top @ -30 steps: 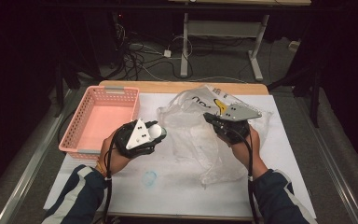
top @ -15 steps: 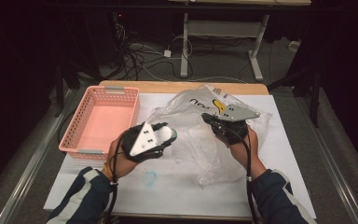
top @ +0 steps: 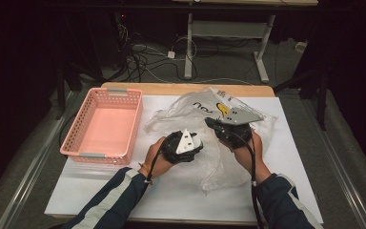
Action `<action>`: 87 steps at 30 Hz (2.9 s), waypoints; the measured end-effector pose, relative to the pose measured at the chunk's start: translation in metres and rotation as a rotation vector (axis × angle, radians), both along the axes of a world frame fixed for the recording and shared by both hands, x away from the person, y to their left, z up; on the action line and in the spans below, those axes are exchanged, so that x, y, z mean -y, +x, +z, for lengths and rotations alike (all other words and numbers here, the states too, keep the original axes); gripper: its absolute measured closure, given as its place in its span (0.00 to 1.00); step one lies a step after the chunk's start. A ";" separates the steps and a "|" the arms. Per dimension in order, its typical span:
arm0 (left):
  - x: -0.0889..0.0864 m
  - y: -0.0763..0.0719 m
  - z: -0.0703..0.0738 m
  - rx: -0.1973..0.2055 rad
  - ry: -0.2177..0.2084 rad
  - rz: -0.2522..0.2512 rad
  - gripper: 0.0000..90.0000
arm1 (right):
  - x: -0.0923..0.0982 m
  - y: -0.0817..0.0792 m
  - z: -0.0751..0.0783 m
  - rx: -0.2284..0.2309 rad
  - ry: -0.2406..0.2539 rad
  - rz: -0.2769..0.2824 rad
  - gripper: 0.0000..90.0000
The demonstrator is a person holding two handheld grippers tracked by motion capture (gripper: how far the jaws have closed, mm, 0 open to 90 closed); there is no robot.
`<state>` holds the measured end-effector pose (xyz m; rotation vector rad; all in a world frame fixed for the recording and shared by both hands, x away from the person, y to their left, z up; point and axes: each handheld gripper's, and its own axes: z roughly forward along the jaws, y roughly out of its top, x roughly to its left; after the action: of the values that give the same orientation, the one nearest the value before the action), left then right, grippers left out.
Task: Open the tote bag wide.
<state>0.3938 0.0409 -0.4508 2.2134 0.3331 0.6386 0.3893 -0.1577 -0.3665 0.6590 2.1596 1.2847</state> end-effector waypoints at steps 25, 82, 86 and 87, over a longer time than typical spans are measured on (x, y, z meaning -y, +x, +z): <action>0.015 0.015 -0.006 -0.024 -0.079 0.076 0.35 | -0.005 0.007 -0.017 -0.055 -0.055 0.016 1.00; -0.047 0.025 0.022 -0.060 -0.092 0.335 0.59 | 0.063 -0.010 -0.020 -0.081 -0.055 -0.077 1.00; -0.048 0.020 0.026 -0.042 -0.095 0.291 0.90 | 0.065 -0.009 -0.022 -0.086 -0.049 -0.083 0.95; -0.049 0.018 0.028 -0.031 -0.090 0.286 0.94 | 0.065 -0.010 -0.022 -0.084 -0.047 -0.082 0.95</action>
<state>0.4114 0.0899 -0.4226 2.1096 0.6901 0.7260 0.3796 -0.2229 -0.3880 0.7870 2.1989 1.1789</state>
